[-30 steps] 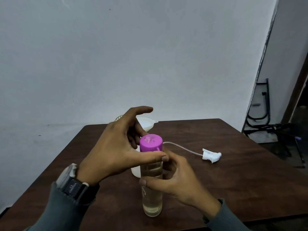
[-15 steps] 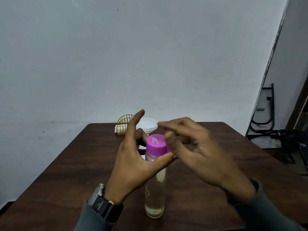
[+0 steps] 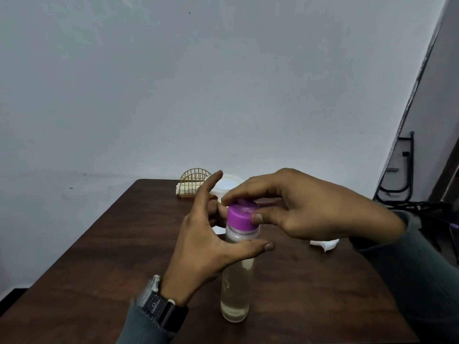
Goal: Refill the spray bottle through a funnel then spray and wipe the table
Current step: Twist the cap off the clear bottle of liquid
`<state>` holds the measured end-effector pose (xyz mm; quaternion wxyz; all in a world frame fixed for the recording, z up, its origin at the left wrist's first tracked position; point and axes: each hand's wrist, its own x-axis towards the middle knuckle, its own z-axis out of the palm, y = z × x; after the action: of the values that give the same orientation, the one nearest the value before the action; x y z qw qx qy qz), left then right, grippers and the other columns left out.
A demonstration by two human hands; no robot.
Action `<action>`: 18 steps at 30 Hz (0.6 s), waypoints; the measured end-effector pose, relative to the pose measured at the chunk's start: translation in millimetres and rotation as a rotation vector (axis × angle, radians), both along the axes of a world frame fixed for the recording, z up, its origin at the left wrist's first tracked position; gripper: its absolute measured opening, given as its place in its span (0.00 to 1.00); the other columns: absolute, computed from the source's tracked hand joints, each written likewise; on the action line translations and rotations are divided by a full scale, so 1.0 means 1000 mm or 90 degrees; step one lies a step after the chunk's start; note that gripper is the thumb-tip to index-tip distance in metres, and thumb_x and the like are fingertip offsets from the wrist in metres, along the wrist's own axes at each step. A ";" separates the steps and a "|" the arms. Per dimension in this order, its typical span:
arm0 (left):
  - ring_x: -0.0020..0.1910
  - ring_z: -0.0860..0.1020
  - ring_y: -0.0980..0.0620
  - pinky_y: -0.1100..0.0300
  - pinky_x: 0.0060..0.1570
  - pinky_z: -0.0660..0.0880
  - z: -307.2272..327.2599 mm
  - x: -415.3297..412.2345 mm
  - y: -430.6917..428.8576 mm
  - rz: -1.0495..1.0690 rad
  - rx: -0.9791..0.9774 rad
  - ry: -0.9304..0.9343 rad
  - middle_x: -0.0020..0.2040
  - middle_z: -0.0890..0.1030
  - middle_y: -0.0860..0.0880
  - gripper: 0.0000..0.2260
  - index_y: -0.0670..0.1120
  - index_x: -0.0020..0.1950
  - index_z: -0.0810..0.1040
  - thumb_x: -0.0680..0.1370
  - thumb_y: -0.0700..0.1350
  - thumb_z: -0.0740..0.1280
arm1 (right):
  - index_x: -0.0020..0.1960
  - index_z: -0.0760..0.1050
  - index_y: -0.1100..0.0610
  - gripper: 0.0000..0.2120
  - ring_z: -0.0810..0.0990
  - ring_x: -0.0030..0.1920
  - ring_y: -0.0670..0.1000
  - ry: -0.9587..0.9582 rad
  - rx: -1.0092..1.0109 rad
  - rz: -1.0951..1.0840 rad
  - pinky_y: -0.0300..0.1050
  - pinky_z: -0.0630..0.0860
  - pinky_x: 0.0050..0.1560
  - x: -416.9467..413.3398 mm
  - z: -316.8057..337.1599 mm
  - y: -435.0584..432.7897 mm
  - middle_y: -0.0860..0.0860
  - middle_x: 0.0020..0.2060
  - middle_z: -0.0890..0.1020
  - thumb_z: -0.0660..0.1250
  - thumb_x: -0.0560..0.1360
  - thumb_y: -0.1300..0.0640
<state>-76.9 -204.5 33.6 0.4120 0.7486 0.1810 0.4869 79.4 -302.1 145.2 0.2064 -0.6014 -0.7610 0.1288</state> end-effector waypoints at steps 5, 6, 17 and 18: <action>0.51 0.86 0.50 0.48 0.54 0.83 0.001 0.000 0.003 -0.001 -0.010 0.002 0.47 0.85 0.49 0.58 0.64 0.80 0.59 0.58 0.50 0.88 | 0.69 0.79 0.39 0.29 0.82 0.59 0.33 -0.001 0.057 -0.089 0.43 0.80 0.64 -0.006 0.012 0.000 0.36 0.59 0.85 0.73 0.70 0.33; 0.52 0.86 0.51 0.47 0.57 0.82 0.000 0.000 0.004 -0.004 -0.014 0.002 0.48 0.86 0.49 0.58 0.65 0.80 0.59 0.57 0.52 0.87 | 0.67 0.81 0.38 0.29 0.82 0.55 0.34 -0.076 0.089 -0.124 0.43 0.80 0.60 -0.010 0.013 0.000 0.36 0.56 0.86 0.70 0.69 0.29; 0.52 0.86 0.53 0.44 0.58 0.83 -0.001 0.000 0.001 -0.008 -0.038 -0.006 0.50 0.86 0.53 0.58 0.65 0.80 0.59 0.57 0.50 0.87 | 0.70 0.75 0.33 0.28 0.80 0.64 0.35 -0.037 -0.046 -0.013 0.45 0.79 0.67 -0.008 0.020 0.001 0.30 0.61 0.83 0.78 0.75 0.52; 0.51 0.86 0.52 0.43 0.59 0.82 -0.001 0.001 0.001 -0.010 -0.036 -0.006 0.47 0.86 0.51 0.58 0.65 0.80 0.59 0.57 0.49 0.87 | 0.70 0.75 0.32 0.28 0.81 0.61 0.34 -0.041 -0.020 -0.038 0.45 0.79 0.66 -0.009 0.020 0.001 0.28 0.58 0.83 0.78 0.72 0.42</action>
<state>-76.3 -203.0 32.2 0.4377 0.7357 0.1872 0.4819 70.6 -301.2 164.8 0.1760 -0.6309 -0.7468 0.1153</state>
